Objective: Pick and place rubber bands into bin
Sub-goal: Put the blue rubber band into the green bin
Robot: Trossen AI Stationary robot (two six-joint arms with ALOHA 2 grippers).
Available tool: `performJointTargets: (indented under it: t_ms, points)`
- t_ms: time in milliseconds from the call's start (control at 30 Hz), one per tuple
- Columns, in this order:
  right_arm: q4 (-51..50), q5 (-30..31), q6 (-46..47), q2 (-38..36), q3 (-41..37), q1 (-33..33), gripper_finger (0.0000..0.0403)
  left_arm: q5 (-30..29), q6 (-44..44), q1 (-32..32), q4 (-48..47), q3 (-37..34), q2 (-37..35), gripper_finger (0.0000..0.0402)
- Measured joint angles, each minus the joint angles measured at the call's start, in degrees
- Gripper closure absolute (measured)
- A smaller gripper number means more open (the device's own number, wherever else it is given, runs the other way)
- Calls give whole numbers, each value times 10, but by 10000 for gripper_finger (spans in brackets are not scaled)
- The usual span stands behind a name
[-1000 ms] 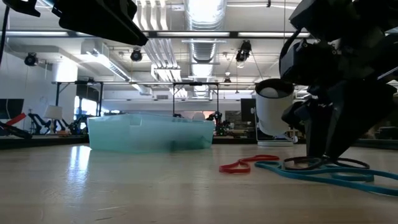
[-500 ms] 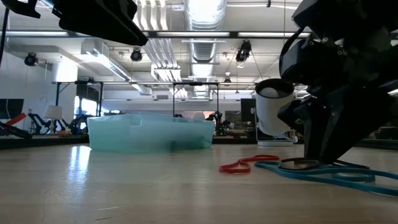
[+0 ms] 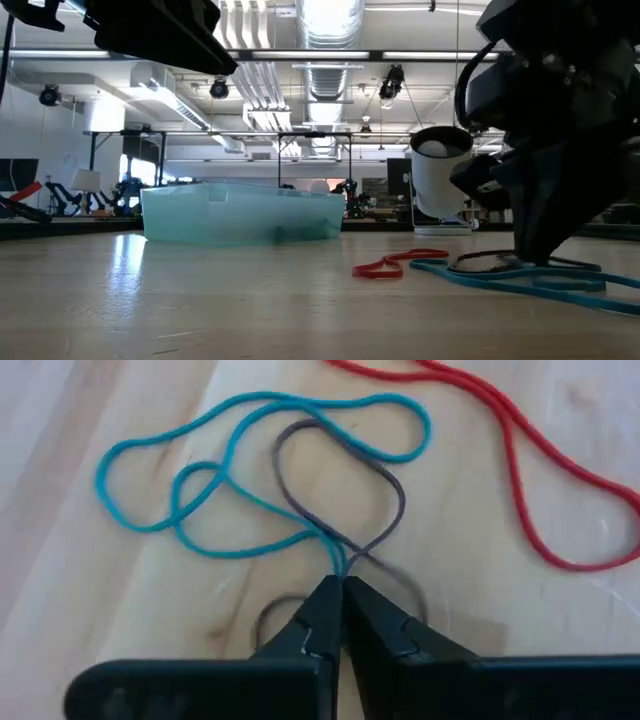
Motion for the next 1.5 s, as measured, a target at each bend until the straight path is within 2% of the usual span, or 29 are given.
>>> performJointTargets:
  t_ms: [633,800,900,1067,1200,1233,1333,1400,1500]
  points:
    - [-4,7,-77,-222,1,0,394,0,0,0,0,0,0,276]
    - [-33,14,-59,-202,2,0,394,0,0,0,0,0,0,276]
    - [-77,46,-24,-163,2,0,394,0,0,0,1,0,0,276]
    - [-143,174,33,-116,2,-4,394,0,0,0,1,0,0,276]
    - [-141,220,63,-114,3,-12,394,0,1,1,3,0,0,276]
    - [-138,222,65,-116,3,-12,394,0,1,2,4,0,0,276]
    - [-120,171,33,-122,3,-13,394,0,1,4,3,0,0,276]
    - [-123,180,49,-126,3,-12,394,0,1,4,3,0,0,276]
    - [-94,111,24,-128,3,-15,394,0,1,4,4,0,0,276]
